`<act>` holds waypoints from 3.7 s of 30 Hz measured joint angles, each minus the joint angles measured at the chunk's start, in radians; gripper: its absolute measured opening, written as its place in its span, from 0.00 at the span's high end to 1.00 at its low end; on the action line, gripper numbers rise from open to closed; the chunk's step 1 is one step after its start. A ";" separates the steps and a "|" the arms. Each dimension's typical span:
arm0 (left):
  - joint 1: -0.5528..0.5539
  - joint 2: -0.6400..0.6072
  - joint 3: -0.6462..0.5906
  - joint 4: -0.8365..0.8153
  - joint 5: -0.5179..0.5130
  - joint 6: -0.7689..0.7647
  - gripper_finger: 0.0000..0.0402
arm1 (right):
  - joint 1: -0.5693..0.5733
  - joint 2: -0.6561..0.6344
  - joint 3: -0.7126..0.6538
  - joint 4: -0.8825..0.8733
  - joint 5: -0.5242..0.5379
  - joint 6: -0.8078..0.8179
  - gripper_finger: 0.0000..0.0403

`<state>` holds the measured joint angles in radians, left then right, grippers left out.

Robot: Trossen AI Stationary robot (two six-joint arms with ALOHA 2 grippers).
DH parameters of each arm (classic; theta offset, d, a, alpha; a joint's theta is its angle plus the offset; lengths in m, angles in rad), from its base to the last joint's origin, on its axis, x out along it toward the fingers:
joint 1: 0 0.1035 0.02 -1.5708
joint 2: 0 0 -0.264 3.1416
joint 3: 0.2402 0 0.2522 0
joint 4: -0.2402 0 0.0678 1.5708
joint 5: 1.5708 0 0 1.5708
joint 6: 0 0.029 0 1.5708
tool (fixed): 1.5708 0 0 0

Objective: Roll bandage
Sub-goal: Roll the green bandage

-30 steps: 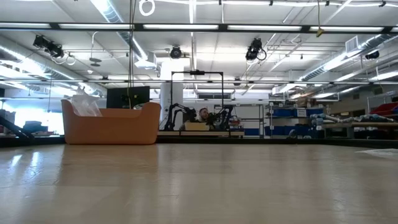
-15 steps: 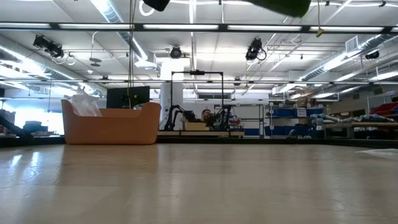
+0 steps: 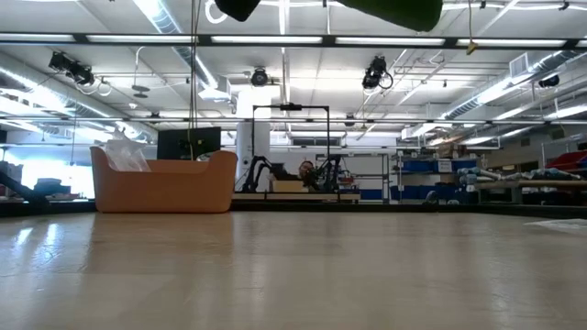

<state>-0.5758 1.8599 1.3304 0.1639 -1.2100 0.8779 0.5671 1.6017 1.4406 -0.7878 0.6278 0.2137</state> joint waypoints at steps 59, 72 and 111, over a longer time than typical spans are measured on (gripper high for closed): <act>0.217 0.136 0.388 -1.411 0.737 -0.528 0.79 | 0.002 -0.068 -0.418 0.455 0.014 0.045 0.33; 0.229 0.136 0.388 -1.479 0.745 -0.573 0.69 | 0.002 -0.068 -0.418 0.458 -0.007 0.039 0.33; 0.106 0.037 -0.154 -0.494 0.555 -1.082 0.98 | -0.234 0.050 -0.652 1.052 -0.343 0.129 0.88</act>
<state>-0.4702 1.8967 1.1765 -0.3302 -0.6549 -0.2038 0.3334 1.6521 0.7883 0.2640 0.2847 0.3428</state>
